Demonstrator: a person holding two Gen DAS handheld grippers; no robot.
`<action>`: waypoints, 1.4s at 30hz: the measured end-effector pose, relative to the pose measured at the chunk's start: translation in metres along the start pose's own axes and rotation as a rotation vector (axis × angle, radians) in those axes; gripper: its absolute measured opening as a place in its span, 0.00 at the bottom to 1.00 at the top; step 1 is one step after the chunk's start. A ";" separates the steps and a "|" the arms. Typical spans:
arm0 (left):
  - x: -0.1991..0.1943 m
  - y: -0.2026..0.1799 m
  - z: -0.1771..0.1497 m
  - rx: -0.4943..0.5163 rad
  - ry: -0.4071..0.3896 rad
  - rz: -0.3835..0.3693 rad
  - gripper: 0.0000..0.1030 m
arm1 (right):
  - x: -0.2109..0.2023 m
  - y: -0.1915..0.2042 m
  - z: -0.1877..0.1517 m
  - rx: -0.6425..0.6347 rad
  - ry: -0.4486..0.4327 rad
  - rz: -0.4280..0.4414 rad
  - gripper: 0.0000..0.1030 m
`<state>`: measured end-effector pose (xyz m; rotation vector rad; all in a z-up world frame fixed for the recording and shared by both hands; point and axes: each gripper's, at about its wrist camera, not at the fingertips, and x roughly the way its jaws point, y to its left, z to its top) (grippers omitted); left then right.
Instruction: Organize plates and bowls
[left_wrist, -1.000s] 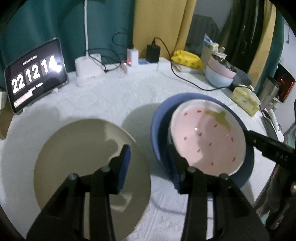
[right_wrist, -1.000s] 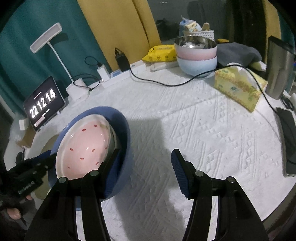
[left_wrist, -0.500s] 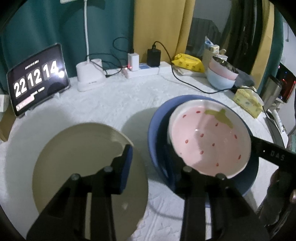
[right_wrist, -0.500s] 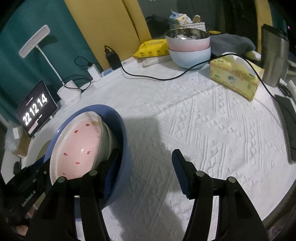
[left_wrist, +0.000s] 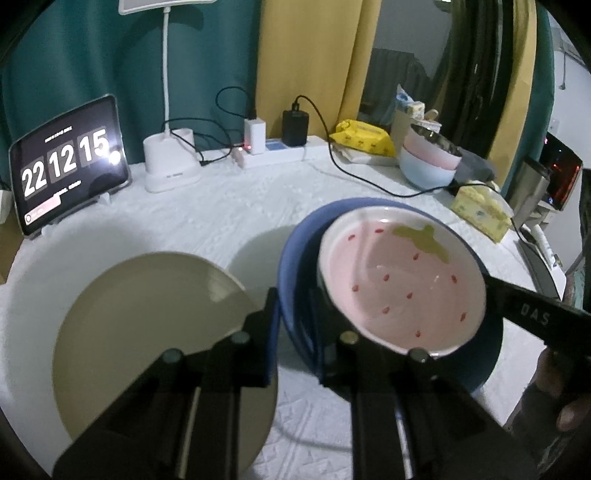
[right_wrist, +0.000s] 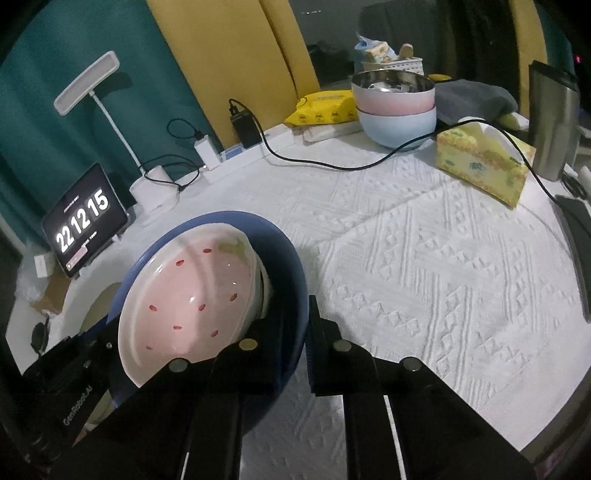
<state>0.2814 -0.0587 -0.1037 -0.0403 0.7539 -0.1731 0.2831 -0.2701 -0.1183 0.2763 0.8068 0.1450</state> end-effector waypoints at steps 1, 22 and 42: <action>0.000 0.000 0.000 0.003 -0.001 -0.001 0.14 | 0.000 -0.001 0.000 0.004 -0.003 0.002 0.10; -0.004 -0.006 -0.001 0.013 0.009 -0.022 0.13 | -0.017 -0.001 0.002 0.006 -0.035 -0.028 0.10; -0.026 -0.005 0.016 0.013 -0.039 -0.036 0.13 | -0.035 0.003 0.015 0.033 -0.056 -0.014 0.09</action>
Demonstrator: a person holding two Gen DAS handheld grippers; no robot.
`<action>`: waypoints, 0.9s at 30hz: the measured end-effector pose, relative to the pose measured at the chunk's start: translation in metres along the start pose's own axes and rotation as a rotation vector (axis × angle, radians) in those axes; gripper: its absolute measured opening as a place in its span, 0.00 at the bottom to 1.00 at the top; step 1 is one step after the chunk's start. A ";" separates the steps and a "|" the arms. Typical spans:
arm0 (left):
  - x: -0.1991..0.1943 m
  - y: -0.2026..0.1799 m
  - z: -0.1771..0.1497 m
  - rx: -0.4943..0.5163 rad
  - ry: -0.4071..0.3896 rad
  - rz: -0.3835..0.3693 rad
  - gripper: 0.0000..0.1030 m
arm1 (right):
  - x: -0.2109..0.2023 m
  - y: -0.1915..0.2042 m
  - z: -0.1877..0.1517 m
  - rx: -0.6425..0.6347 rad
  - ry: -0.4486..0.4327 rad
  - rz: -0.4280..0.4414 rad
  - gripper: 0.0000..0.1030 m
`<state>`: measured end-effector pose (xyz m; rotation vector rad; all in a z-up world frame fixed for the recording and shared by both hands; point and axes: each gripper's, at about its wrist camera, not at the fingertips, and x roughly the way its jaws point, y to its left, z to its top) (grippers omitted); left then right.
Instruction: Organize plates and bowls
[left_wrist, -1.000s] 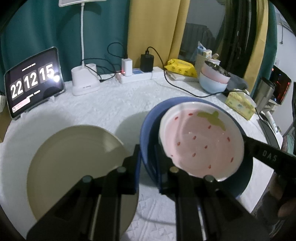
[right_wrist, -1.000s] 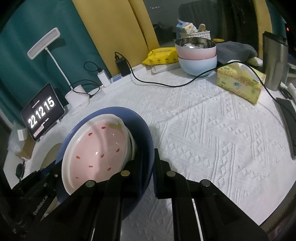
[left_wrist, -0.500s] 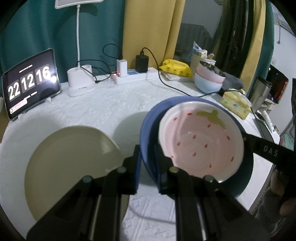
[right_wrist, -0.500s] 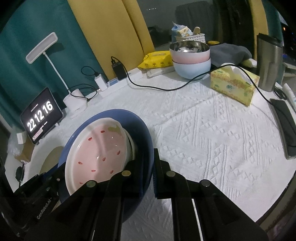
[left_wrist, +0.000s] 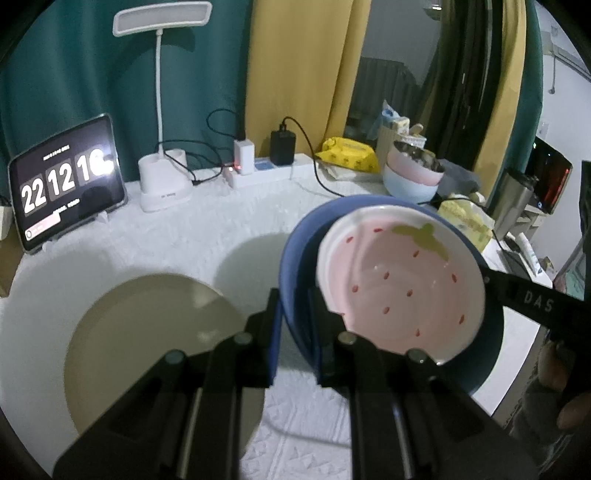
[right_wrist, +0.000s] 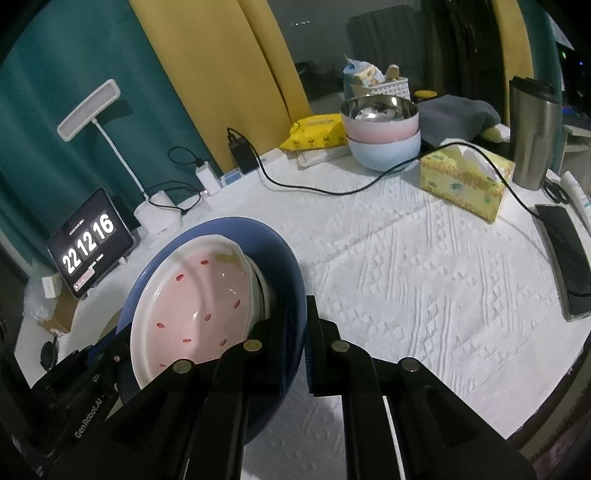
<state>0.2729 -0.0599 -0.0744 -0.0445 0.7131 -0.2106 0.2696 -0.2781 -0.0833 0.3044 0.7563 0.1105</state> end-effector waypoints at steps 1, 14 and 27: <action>-0.002 0.001 0.002 0.000 -0.004 0.000 0.13 | -0.001 0.001 0.001 -0.001 -0.003 0.001 0.09; -0.030 0.020 0.017 -0.017 -0.056 0.008 0.12 | -0.019 0.031 0.014 -0.022 -0.041 0.022 0.09; -0.051 0.056 0.019 -0.058 -0.081 0.032 0.12 | -0.020 0.071 0.016 -0.060 -0.045 0.046 0.09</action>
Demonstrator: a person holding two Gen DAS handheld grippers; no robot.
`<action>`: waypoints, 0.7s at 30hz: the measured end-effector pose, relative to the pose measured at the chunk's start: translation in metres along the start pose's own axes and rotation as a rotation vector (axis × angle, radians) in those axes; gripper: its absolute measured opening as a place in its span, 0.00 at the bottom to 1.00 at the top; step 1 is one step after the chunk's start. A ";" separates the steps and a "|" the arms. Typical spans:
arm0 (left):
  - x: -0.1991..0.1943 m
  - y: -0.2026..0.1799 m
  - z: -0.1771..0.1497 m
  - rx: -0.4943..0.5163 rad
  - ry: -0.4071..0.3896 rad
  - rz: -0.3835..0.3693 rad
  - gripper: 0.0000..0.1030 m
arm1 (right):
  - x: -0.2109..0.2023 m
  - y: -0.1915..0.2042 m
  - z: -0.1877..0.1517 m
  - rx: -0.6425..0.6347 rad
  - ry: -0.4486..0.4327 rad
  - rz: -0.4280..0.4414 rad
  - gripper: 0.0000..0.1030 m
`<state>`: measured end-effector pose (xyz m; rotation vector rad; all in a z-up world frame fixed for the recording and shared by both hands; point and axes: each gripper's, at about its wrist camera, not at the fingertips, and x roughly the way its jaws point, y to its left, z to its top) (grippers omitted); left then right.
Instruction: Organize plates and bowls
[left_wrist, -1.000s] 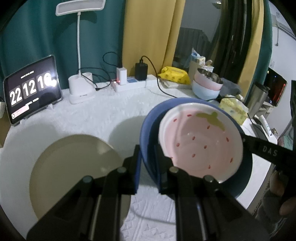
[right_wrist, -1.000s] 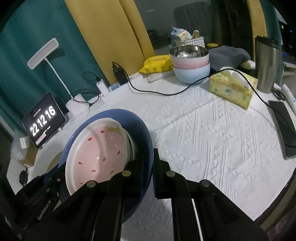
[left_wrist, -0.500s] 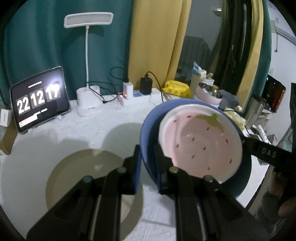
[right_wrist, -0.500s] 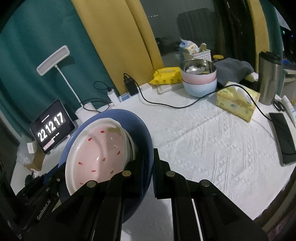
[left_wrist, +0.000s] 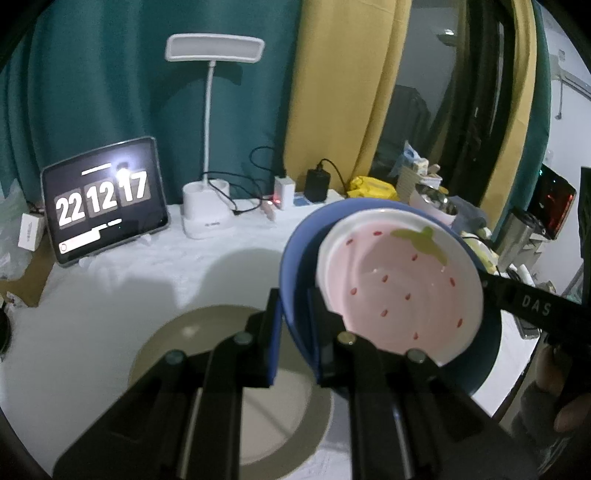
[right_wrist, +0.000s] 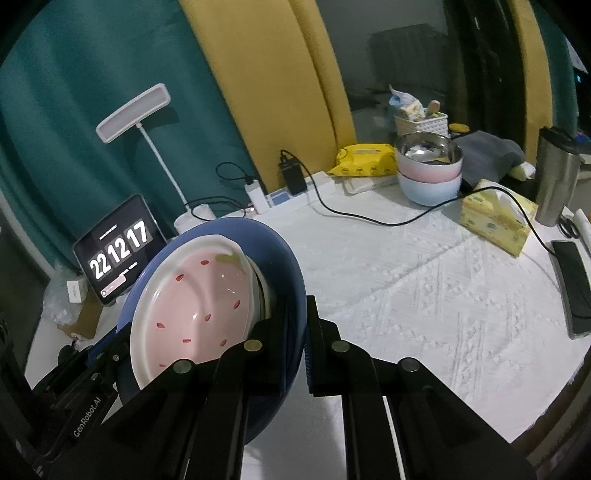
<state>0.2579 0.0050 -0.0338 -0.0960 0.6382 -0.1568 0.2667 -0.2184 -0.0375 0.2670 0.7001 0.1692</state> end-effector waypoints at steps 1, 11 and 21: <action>0.000 0.002 0.000 -0.004 -0.001 0.001 0.12 | 0.001 0.004 0.000 -0.005 0.002 0.003 0.09; -0.004 0.042 -0.008 -0.062 0.007 0.027 0.12 | 0.018 0.041 -0.006 -0.054 0.032 0.015 0.09; -0.005 0.078 -0.018 -0.102 0.021 0.061 0.12 | 0.039 0.073 -0.015 -0.084 0.069 0.035 0.09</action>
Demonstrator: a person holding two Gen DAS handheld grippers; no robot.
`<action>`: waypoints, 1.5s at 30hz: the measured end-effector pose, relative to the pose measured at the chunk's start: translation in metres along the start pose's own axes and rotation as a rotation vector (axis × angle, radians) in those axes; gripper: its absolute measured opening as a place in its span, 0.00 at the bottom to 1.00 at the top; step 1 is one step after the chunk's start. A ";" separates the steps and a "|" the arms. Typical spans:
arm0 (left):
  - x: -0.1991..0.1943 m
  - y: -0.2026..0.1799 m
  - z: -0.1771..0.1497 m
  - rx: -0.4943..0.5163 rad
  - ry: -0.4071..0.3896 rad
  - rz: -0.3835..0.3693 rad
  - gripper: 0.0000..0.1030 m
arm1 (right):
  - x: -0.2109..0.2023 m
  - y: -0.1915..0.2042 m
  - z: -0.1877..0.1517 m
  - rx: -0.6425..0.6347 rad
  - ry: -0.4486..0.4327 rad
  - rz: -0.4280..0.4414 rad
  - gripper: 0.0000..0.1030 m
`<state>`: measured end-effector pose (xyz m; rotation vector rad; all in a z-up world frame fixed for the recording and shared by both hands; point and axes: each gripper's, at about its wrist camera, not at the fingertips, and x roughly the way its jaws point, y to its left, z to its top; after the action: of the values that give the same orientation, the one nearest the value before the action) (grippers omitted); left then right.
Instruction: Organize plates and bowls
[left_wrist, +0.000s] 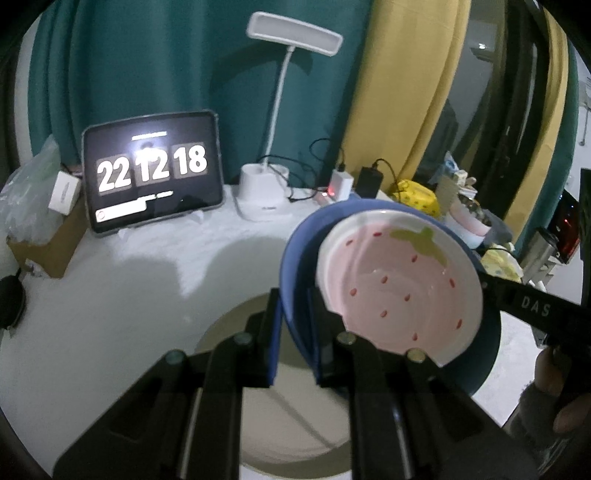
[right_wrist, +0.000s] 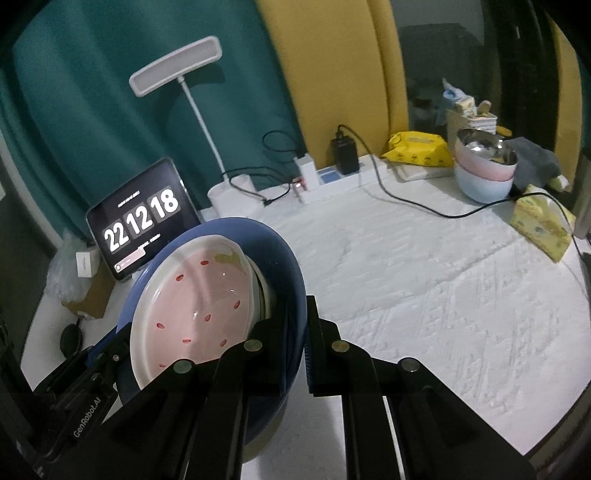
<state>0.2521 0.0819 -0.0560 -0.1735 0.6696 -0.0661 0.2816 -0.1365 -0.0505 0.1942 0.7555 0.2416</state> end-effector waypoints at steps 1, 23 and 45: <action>0.000 0.003 -0.001 -0.004 0.003 0.003 0.12 | 0.003 0.003 -0.001 -0.002 0.007 0.003 0.09; 0.017 0.038 -0.013 -0.036 0.076 0.032 0.12 | 0.044 0.026 -0.019 0.006 0.115 0.016 0.09; 0.013 0.032 -0.015 -0.025 0.064 0.089 0.17 | 0.047 0.022 -0.021 -0.003 0.107 0.021 0.17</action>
<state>0.2536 0.1099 -0.0815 -0.1659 0.7410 0.0219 0.2966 -0.1001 -0.0907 0.1870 0.8595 0.2747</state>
